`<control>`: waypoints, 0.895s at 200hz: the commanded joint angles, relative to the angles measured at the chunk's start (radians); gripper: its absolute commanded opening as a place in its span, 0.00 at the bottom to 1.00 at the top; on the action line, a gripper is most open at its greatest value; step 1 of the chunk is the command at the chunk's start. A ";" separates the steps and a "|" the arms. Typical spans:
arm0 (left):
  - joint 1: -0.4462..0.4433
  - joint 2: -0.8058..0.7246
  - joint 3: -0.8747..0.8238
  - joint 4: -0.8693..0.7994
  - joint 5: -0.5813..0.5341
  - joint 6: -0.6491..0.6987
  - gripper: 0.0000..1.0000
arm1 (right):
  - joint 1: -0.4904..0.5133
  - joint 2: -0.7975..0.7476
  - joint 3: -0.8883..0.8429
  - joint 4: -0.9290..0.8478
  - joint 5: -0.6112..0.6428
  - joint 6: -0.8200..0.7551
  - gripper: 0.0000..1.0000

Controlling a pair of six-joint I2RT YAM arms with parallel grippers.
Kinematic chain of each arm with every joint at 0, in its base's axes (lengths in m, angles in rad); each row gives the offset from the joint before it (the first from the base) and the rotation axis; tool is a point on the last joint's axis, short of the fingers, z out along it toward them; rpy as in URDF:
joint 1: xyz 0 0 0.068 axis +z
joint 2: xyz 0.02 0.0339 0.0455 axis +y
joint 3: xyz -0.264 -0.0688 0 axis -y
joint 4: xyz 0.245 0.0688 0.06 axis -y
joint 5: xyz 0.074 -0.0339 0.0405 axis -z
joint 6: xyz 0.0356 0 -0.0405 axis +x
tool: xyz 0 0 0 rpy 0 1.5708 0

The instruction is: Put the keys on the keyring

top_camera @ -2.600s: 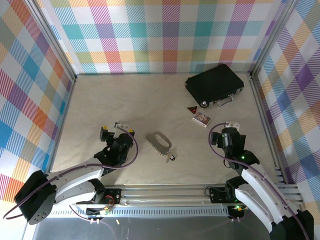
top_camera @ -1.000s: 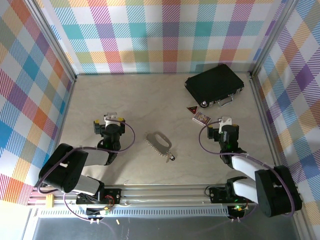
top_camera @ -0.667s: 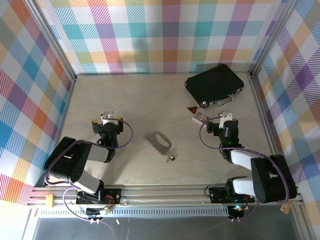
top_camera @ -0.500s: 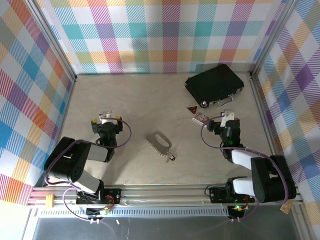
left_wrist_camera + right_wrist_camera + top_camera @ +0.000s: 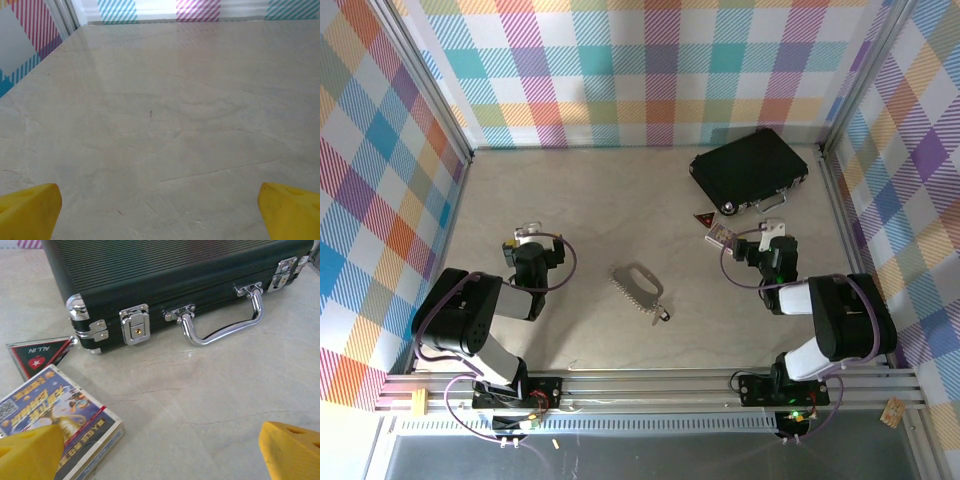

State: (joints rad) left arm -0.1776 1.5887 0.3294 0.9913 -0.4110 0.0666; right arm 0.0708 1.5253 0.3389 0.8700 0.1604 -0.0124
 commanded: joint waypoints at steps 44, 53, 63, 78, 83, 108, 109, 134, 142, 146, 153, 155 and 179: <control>0.068 -0.003 0.059 -0.077 0.097 -0.067 1.00 | -0.054 0.013 0.063 -0.019 -0.082 0.047 0.99; 0.068 -0.001 0.059 -0.073 0.097 -0.067 1.00 | -0.054 0.011 0.059 -0.013 -0.084 0.047 0.99; 0.067 -0.003 0.059 -0.074 0.097 -0.067 1.00 | -0.055 0.010 0.058 -0.012 -0.084 0.046 0.99; 0.067 -0.003 0.056 -0.069 0.098 -0.064 1.00 | -0.054 0.010 0.058 -0.013 -0.085 0.045 0.99; 0.068 -0.004 0.054 -0.068 0.097 -0.064 1.00 | -0.055 0.012 0.058 -0.012 -0.084 0.045 0.99; 0.068 -0.003 0.054 -0.066 0.097 -0.064 1.00 | -0.054 0.012 0.061 -0.015 -0.084 0.046 0.99; 0.068 -0.004 0.054 -0.066 0.097 -0.064 1.00 | -0.054 0.013 0.061 -0.015 -0.084 0.046 0.99; 0.066 -0.004 0.054 -0.066 0.097 -0.065 1.00 | -0.054 0.013 0.063 -0.018 -0.084 0.045 0.99; 0.068 -0.004 0.054 -0.066 0.097 -0.065 1.00 | -0.054 0.013 0.063 -0.017 -0.084 0.046 0.99; 0.068 -0.004 0.054 -0.066 0.097 -0.064 1.00 | -0.054 0.013 0.063 -0.017 -0.084 0.047 0.99; 0.068 -0.004 0.054 -0.066 0.097 -0.064 1.00 | -0.054 0.013 0.063 -0.017 -0.084 0.047 0.99; 0.067 -0.004 0.054 -0.066 0.097 -0.064 1.00 | -0.055 0.013 0.063 -0.017 -0.084 0.046 0.99; 0.067 -0.004 0.054 -0.066 0.097 -0.064 1.00 | -0.055 0.013 0.063 -0.017 -0.084 0.046 0.99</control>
